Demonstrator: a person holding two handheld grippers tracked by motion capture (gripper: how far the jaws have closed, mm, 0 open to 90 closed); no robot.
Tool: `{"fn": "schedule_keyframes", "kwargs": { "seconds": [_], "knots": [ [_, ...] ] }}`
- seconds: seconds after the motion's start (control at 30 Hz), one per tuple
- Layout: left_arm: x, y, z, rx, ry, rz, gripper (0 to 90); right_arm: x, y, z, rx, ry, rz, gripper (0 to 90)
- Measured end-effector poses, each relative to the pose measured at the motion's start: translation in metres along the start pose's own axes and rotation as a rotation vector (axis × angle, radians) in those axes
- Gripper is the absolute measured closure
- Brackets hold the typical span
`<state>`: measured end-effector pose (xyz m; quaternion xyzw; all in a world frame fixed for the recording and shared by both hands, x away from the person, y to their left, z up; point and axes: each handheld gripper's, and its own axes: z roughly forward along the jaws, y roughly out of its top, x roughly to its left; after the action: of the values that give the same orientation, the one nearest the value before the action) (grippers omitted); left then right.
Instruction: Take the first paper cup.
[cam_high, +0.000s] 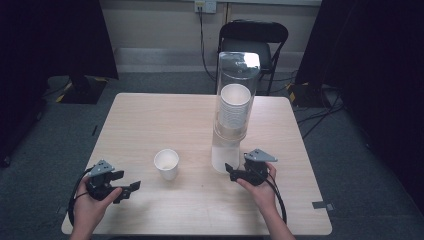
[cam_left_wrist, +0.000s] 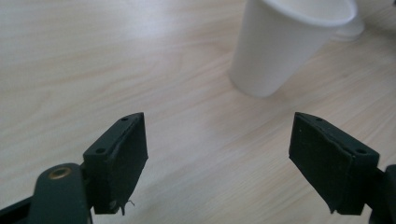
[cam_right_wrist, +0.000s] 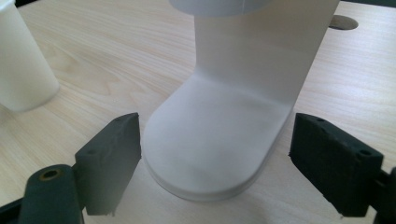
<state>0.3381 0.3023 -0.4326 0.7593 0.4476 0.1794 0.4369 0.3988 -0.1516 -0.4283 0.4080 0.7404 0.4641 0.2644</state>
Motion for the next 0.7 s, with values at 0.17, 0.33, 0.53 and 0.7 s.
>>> {"fn": "schedule_keyframes", "kwargs": {
  "seconds": [0.17,0.33,0.53,0.7],
  "knots": [
    [0.001,-0.015,0.012,0.05,0.009,0.037,20.2,-0.001,0.002,0.0,0.003,-0.003,-0.001,14.8],
    [0.001,-0.024,0.023,0.108,0.021,0.074,20.2,0.001,0.001,0.002,-0.01,-0.025,-0.027,16.6],
    [0.001,-0.026,0.027,0.088,0.012,0.096,18.7,0.002,0.005,0.004,-0.007,-0.027,-0.034,16.5],
    [0.002,-0.03,0.03,0.045,0.016,0.116,17.4,0.003,0.01,0.005,-0.011,-0.026,-0.041,16.6]
  ]
}}
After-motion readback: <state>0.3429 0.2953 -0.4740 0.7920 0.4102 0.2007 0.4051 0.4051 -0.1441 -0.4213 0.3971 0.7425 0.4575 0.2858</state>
